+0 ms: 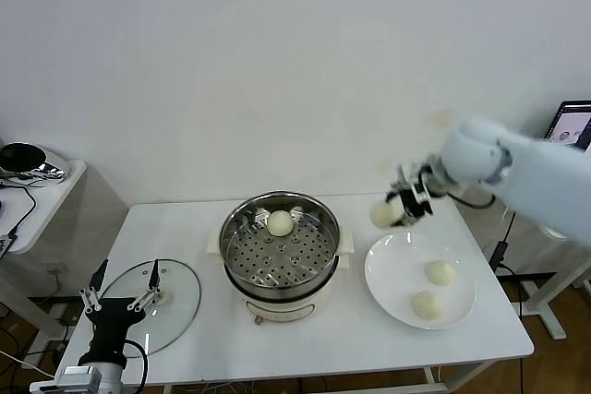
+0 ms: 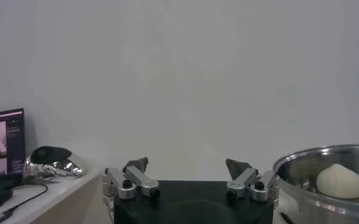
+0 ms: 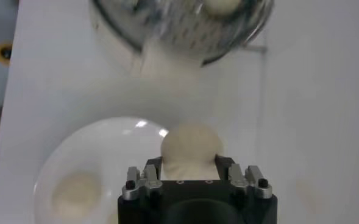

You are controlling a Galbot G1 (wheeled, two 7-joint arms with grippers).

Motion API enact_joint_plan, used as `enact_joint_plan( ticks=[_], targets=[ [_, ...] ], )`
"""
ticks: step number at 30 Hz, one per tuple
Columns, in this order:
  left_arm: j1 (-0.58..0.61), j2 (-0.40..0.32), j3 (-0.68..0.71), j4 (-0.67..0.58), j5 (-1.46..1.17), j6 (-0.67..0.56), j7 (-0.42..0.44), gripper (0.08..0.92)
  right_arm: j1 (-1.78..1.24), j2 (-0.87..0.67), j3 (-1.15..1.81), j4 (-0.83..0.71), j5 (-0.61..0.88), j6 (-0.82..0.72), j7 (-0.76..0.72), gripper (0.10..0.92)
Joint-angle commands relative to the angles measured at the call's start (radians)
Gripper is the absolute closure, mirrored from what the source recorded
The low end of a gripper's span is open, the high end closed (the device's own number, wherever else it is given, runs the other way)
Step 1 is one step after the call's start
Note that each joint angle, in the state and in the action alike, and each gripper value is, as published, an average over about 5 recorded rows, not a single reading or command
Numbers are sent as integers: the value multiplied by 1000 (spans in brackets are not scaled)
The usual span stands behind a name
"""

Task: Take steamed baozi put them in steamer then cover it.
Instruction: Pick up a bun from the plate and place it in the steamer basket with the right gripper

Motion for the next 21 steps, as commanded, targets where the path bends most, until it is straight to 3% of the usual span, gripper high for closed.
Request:
enact_joint_plan(
  ticks=[1, 10, 21],
  targets=[
    [-1, 1, -1, -2, -2, -1, -1, 177, 271, 154, -119, 76, 239, -77, 41, 457],
    [2, -3, -7, -22, -9, -1, -2, 177, 38, 417, -71, -28, 351, -171, 134, 452],
    [10, -20, -19, -49, -8, 2, -2, 177, -166, 560, -50, -257, 277, -210, 174, 448]
  ],
)
